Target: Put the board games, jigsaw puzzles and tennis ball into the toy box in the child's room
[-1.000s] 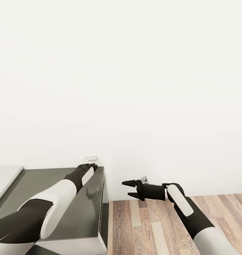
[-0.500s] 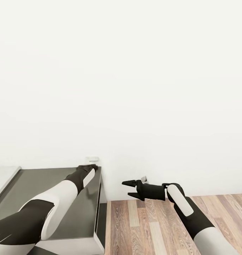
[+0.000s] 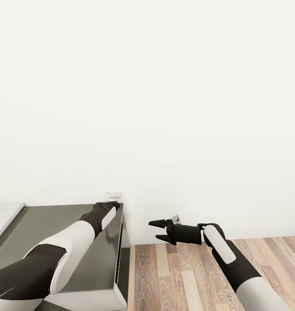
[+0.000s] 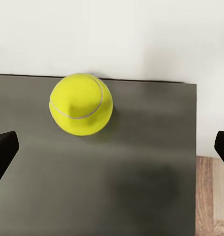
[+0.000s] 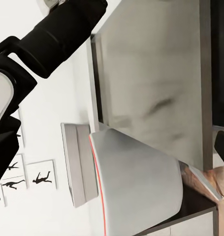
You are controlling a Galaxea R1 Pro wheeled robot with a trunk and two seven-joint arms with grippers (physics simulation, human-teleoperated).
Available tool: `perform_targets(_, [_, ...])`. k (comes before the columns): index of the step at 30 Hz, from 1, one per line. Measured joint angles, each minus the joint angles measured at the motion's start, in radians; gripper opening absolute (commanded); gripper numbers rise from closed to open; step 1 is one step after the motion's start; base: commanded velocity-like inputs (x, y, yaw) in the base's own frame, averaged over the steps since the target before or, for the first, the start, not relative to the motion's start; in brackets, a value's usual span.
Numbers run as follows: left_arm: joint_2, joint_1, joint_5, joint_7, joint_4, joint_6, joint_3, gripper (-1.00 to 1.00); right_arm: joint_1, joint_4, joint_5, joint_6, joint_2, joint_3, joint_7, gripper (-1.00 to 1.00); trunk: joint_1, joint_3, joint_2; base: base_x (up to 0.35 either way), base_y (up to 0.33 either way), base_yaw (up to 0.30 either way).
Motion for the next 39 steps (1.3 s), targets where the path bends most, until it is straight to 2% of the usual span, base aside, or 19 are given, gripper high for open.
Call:
perform_targets(16, [0.004,0.0,0.001,0.0,-0.003,0.0,-0.004,1.0,0.0,0.0,0.0,0.0,0.003,0.001,0.0,1.0,0.0,-0.022,0.0,0.0,0.0,0.056])
perform_targets(30, [0.008,0.0,0.001,-0.002,-0.005,0.0,-0.005,1.0,0.0,0.0,0.0,0.0,0.003,0.001,0.0,1.0,0.0,-0.025,0.0,0.0,0.0,0.008])
perform_targets(39, [0.008,0.0,0.001,-0.002,-0.005,0.0,-0.005,1.0,0.0,0.0,0.0,0.0,0.003,0.001,0.0,1.0,0.0,-0.037,0.0,0.0,0.0,0.0])
